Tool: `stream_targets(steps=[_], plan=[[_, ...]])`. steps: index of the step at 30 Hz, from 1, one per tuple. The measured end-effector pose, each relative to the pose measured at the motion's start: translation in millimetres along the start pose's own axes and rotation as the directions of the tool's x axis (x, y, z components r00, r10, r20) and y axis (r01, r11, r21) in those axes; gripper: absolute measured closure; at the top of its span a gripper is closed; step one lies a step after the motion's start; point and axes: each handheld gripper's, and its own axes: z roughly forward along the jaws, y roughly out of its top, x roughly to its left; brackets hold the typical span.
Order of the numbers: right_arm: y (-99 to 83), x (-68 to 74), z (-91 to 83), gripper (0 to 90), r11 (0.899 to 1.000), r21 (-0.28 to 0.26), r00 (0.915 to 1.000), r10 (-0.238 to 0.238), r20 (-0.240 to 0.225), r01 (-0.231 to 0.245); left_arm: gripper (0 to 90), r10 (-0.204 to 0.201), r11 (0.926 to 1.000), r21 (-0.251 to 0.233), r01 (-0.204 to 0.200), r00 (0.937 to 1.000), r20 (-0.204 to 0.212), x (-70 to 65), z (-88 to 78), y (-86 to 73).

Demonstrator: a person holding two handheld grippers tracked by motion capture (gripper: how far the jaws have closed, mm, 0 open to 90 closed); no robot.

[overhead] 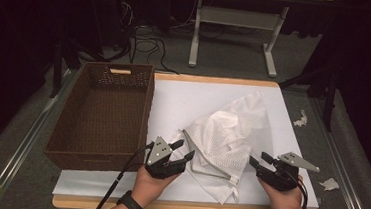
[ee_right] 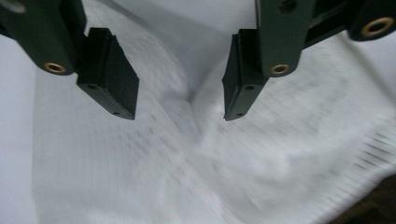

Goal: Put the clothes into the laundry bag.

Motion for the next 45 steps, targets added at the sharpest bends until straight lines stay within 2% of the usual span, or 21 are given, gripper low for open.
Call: stream_targets(steps=[2, 3, 5, 6, 8, 11, 13, 14, 19, 24, 27, 30, 32, 35, 37, 40, 45], plan=[[-3.3, -6.3, 12.6, 38.5, 0.999, 0.051, 0.9999, 0.013, 0.007, -0.014, 47.0, -0.002, 1.0000, -0.005, 0.002, 1.0000, 0.000, 0.5, -1.8, 0.9], [-4.8, -8.0, 17.0, 36.9, 0.997, 0.062, 0.9993, 0.039, -0.003, -0.038, 47.0, -0.002, 1.0000, -0.007, 0.002, 1.0000, 0.001, 1.3, -2.9, 1.4], [-5.6, -8.9, 27.9, 35.6, 0.995, 0.100, 0.9996, 0.022, 0.020, -0.024, 47.0, -0.009, 0.9999, -0.009, 0.009, 1.0000, -0.003, 2.1, -4.3, 1.5], [-5.6, -8.8, 33.9, 38.0, 0.993, 0.118, 0.9993, 0.015, 0.035, -0.019, 47.1, -0.011, 0.9999, -0.010, 0.011, 0.9999, -0.002, 2.5, -4.9, 1.4], [-3.4, -10.3, 45.9, 48.1, 0.990, 0.137, 0.9981, 0.018, 0.059, -0.026, 47.3, -0.008, 0.9999, -0.008, 0.008, 1.0000, -0.002, 2.1, -5.6, 0.9], [4.3, -14.8, 60.4, 71.4, 0.990, 0.144, 0.9980, -0.003, 0.063, -0.006, 47.4, -0.006, 1.0000, -0.007, 0.006, 1.0000, -0.003, 0.8, -7.1, -0.2], [11.1, -17.9, 68.2, 83.2, 0.989, 0.145, 0.9981, -0.007, 0.062, -0.002, 47.4, -0.009, 0.9999, -0.006, 0.009, 1.0000, -0.004, -0.4, -9.6, -1.0], [15.1, -19.7, 71.8, 85.5, 0.990, 0.142, 0.9979, -0.017, 0.062, 0.008, 47.4, -0.006, 1.0000, -0.006, 0.006, 1.0000, -0.005, -0.9, -10.6, -1.2], [34.5, -32.5, 93.0, 87.5, 0.992, 0.125, 0.9977, -0.024, 0.064, 0.016, 47.8, 0.011, 0.9999, -0.013, -0.011, 0.9998, -0.018, -6.7, -21.4, -3.0], [53.9, -49.4, 119.1, 87.6, 0.994, 0.101, 0.9979, -0.038, 0.052, 0.033, 48.0, 0.021, 0.9996, -0.018, -0.022, 0.9986, -0.048, -9.9, -34.8, -6.7], [63.2, -57.7, 134.7, 87.6, 0.995, 0.085, 0.9979, -0.058, 0.030, 0.056, 48.0, 0.013, 0.9998, -0.014, -0.014, 0.9979, -0.064, -9.8, -38.7, -9.8], [69.2, -62.3, 147.5, 86.1, 0.991, 0.104, 0.9966, -0.082, 0.009, 0.081, 48.0, 0.003, 0.9999, -0.010, -0.004, 0.9972, -0.075, -9.6, -40.8, -13.0], [71.1, -63.4, 147.6, 81.1, 0.992, 0.098, 0.9970, -0.077, 0.003, 0.077, 48.0, 0.006, 0.9999, -0.008, -0.007, 0.9970, -0.078, -9.8, -41.3, -13.5], [70.3, -62.8, 135.7, 72.2, 0.993, 0.088, 0.9970, -0.076, 0.015, 0.074, 47.8, 0.023, 0.9997, -0.007, -0.023, 0.9973, -0.070, -9.9, -39.4, -12.8], [68.1, -62.2, 123.5, 68.5, 0.994, 0.079, 0.9970, -0.075, 0.020, 0.073, 47.5, 0.040, 0.9992, 0.002, -0.040, 0.9971, -0.065, -9.6, -37.2, -12.7], [64.4, -60.7, 102.1, 61.2, 0.994, 0.066, 0.9952, -0.086, 0.047, 0.083, 45.8, 0.044, 0.9990, 0.008, -0.044, 0.9972, -0.060, -9.1, -33.7, -12.6], [57.0, -55.6, 65.7, 51.0, 0.996, 0.001, 0.9947, -0.090, 0.050, 0.090, 39.9, 0.052, 0.9986, 0.016, -0.051, 0.9975, -0.047, -7.3, -30.4, -11.9]])
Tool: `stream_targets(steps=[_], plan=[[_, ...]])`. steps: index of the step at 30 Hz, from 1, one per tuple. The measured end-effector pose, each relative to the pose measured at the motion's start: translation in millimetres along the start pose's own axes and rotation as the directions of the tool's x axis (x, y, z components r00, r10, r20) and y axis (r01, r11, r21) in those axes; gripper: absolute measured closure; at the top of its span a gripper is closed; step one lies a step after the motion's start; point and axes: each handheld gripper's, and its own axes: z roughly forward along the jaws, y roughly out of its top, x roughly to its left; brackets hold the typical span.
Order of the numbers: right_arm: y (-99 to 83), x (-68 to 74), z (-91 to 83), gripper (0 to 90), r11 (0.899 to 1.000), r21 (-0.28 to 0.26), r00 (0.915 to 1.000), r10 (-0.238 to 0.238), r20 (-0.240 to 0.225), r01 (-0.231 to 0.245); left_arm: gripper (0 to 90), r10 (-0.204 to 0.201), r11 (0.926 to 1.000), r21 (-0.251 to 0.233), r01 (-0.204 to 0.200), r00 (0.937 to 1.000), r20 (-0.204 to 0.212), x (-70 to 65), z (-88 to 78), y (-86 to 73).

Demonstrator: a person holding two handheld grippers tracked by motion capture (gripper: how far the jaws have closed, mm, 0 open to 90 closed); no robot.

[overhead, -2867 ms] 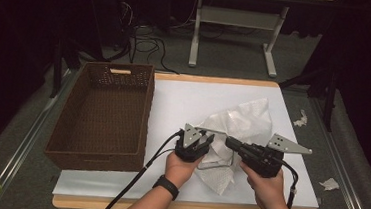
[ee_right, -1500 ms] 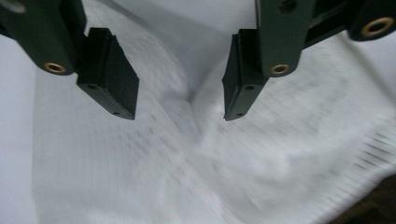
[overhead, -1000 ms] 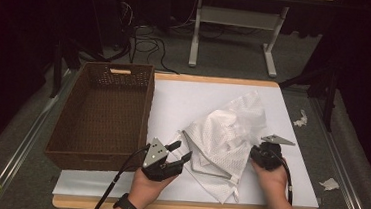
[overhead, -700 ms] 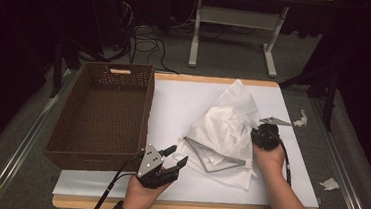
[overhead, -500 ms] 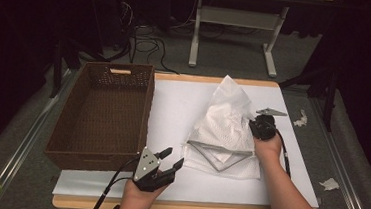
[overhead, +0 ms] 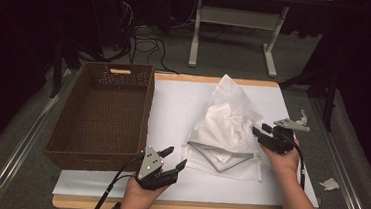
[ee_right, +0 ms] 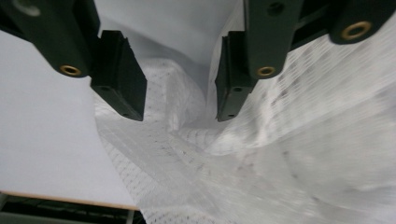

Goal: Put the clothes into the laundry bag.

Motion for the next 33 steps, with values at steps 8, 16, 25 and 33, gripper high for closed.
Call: stream_targets(steps=[8, 16, 25, 33], plan=[[-13.4, 23.5, -58.1, 27.6, 0.996, -0.089, 0.9988, -0.016, -0.047, 0.012, 28.1, -0.005, 0.9995, 0.032, 0.005, 0.9996, -0.029, 0.8, 4.0, -4.0], [-30.9, 54.8, -99.6, 13.2, 0.989, -0.135, 0.9967, -0.064, -0.049, 0.057, 15.6, -0.012, 0.9979, 0.065, 0.008, 0.9986, 0.052, 2.6, -7.3, -6.3], [-43.0, 70.2, -112.5, 8.4, 0.986, -0.153, 0.9947, -0.081, -0.064, 0.071, 5.9, 0.000, 0.9984, 0.056, -0.003, 0.9988, 0.048, -3.6, -3.4, -9.6], [-44.3, 64.6, -112.1, 8.0, 0.987, -0.151, 0.9967, -0.058, -0.056, 0.049, 5.1, 0.023, 0.9972, 0.070, -0.027, 0.9985, 0.051, -5.1, -2.2, -11.2]])
